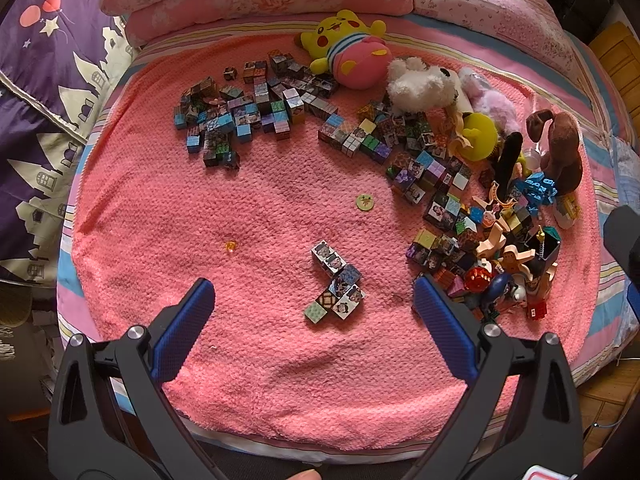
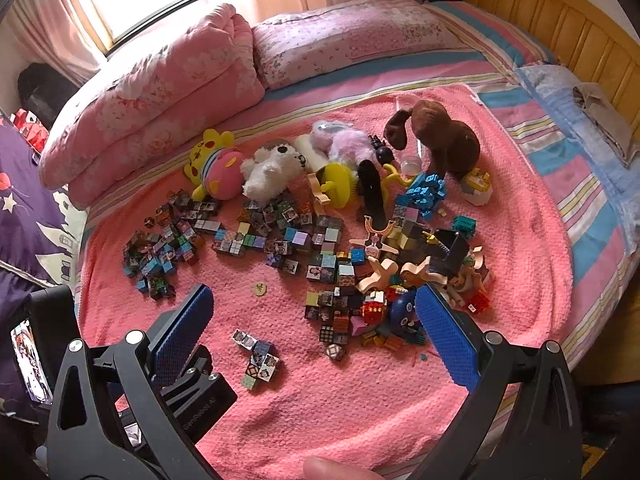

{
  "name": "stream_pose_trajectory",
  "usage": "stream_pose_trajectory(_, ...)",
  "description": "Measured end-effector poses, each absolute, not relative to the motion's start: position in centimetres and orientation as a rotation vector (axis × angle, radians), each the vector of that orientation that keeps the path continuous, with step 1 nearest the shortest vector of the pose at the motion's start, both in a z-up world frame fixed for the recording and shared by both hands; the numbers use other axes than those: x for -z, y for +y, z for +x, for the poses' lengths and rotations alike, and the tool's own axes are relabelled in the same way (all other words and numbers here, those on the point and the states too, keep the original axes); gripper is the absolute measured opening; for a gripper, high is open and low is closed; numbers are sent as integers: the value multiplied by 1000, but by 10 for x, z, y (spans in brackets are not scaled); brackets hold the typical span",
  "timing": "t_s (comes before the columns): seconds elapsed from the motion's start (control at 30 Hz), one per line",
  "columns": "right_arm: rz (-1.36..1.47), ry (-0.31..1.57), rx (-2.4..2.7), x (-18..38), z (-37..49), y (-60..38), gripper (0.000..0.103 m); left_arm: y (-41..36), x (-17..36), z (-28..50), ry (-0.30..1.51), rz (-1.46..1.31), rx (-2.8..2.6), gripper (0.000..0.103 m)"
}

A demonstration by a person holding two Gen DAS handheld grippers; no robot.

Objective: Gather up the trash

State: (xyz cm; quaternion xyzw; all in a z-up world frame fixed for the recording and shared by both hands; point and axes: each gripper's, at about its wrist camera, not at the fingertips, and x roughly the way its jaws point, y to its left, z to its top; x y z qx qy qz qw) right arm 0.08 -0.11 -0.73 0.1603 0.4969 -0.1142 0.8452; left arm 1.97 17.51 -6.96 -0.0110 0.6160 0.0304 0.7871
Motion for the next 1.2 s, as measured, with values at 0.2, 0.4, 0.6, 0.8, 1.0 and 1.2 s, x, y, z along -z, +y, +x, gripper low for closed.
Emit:
stream_pose_trajectory(0.2,334,1071,256,12,2,-2,99,179,70,17,1330,-23,-69,96)
stream_pose_trajectory(0.4,365,1107,277,23,2,-10,99,180,71,16,1334,-15,-80,96)
stream_pose_trajectory(0.6,601,1221,388,72,-9,-57,99,193,92,16,1388,-34,-173,96)
stream_pose_trajectory(0.8,647,1305,378,120,-25,-65,99,189,118,9,1388,17,-198,96)
stream_pose_trajectory(1.0,661,1322,380,153,-38,-71,99,195,150,7,1415,58,-234,96)
stream_pose_trajectory(1.2,509,1386,223,176,-23,-22,99,251,194,-7,1535,-15,-380,96)
